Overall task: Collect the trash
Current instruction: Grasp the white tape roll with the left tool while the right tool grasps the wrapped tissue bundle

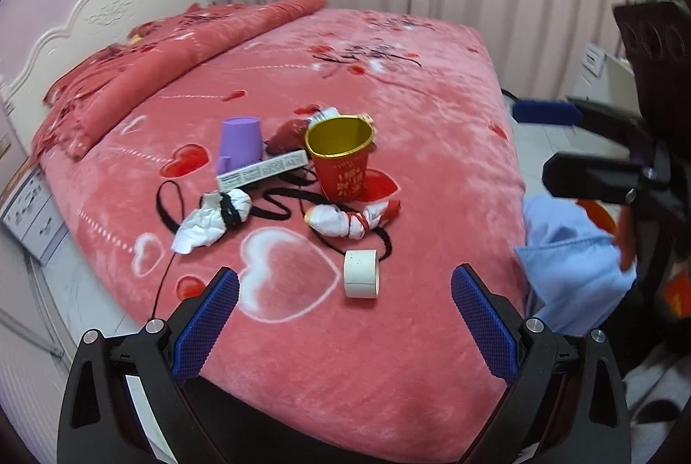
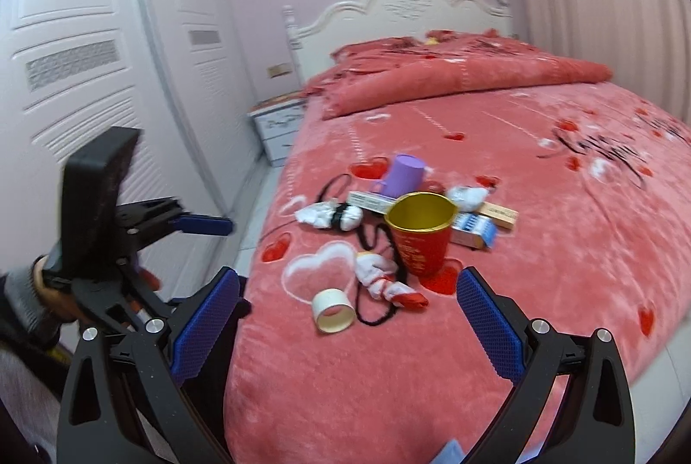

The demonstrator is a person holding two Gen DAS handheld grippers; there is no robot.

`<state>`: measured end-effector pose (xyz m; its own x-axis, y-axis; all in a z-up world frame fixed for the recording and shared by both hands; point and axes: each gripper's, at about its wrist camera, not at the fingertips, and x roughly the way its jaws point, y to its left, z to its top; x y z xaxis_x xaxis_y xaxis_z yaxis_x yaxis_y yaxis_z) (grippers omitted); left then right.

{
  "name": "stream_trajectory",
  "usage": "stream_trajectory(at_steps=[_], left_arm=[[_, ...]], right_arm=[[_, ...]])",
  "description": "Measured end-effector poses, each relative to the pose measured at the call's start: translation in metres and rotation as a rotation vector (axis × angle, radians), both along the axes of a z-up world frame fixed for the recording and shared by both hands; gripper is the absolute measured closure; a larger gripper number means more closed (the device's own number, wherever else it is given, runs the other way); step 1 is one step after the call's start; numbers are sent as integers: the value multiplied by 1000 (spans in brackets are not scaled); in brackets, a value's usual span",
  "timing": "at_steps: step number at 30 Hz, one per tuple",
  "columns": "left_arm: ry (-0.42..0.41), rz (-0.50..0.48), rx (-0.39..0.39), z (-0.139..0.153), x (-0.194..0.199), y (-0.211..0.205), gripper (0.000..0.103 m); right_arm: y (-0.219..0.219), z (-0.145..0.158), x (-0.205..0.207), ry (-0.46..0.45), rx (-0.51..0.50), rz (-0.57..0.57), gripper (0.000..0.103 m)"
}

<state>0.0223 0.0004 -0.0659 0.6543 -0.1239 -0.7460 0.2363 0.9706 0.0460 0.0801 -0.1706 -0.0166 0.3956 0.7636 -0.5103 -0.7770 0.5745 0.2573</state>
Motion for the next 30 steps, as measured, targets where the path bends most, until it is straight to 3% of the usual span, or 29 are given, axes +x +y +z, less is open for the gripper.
stream_trajectory(at_steps=[4,10,13,15,19,21,29,30], left_arm=[[49,-44,-28,-12,10,2,6],[80,-123,-82,-26,25,5,6],[88,-159,-56,-34,32,1,6],[86,-190,-47,-39,36,-1,6],[104,-204,-66,-49,48,2,6],[119,-219,-91,-54,53,4,25],[167,-270,-89,-68,69,5,27],[176,-280,-96,-70,70,5,34]], right_arm=[[3,-11,15,12,-3,62,5],[24,-35,30,3,-155,142,5],[29,-50,38,-18,-169,180,5],[30,-60,49,21,-152,198,5],[37,-76,70,88,-132,234,24],[44,-84,75,88,-154,259,39],[63,-108,91,59,-223,324,46],[66,-111,93,55,-228,333,47]])
